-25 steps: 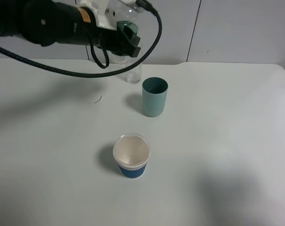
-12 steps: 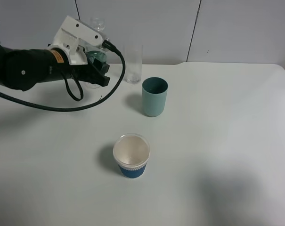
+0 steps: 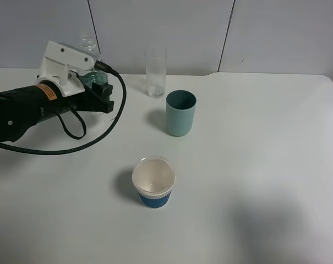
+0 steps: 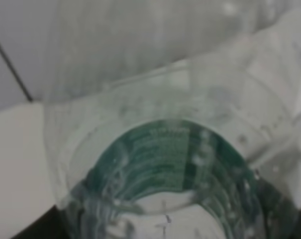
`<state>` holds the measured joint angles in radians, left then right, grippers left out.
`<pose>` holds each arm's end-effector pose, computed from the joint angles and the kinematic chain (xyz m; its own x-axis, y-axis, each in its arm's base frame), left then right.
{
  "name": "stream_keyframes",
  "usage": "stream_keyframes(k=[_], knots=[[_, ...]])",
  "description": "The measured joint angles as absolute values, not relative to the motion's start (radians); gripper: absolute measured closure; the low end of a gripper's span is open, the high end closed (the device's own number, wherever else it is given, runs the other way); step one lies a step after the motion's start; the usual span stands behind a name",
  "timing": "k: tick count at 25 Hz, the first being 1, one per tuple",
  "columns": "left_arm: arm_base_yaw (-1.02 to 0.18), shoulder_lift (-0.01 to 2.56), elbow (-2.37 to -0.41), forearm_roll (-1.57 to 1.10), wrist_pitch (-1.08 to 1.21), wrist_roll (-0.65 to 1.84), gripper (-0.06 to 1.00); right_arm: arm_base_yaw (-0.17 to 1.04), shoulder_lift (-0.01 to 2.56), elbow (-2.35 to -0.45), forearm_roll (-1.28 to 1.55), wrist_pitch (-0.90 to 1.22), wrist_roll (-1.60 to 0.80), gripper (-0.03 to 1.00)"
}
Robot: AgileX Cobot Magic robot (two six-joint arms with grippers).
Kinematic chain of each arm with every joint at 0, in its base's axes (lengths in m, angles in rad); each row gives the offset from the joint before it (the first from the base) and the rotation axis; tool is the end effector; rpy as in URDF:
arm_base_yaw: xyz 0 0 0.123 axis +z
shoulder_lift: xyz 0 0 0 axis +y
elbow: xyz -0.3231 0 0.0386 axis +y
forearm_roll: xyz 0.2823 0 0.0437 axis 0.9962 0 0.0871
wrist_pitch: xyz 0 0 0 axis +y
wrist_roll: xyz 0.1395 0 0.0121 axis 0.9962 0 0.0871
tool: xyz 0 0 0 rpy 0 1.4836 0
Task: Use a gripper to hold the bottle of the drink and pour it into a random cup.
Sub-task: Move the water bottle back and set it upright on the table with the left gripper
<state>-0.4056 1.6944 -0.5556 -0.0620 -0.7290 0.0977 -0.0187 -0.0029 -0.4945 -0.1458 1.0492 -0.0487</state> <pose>0.3410 -0.1401 0.1562 -0.2733 0.1733 -0.9462 0.3728 0.9258 0.0618 0.0281 -0.0182 0.2720 -0.4565 -0.1119 -0.8826 0.0765 0.9834 -0.1643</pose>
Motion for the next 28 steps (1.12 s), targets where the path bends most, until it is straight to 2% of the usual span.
stream_keyframes(k=[5,17,28], knots=[[-0.388,1.727,-0.539,-0.060,-0.755,0.029,0.42,-0.019,-0.003,-0.494,-0.146,1.049,-0.049,0.23],[-0.388,1.897,-0.535,0.065,-0.938,0.019,0.42,-0.019,-0.003,-0.494,-0.146,1.049,-0.049,0.23],[-0.388,1.966,-0.535,0.145,-0.996,0.016,0.42,-0.019,-0.003,-0.494,-0.146,1.049,-0.049,0.23]])
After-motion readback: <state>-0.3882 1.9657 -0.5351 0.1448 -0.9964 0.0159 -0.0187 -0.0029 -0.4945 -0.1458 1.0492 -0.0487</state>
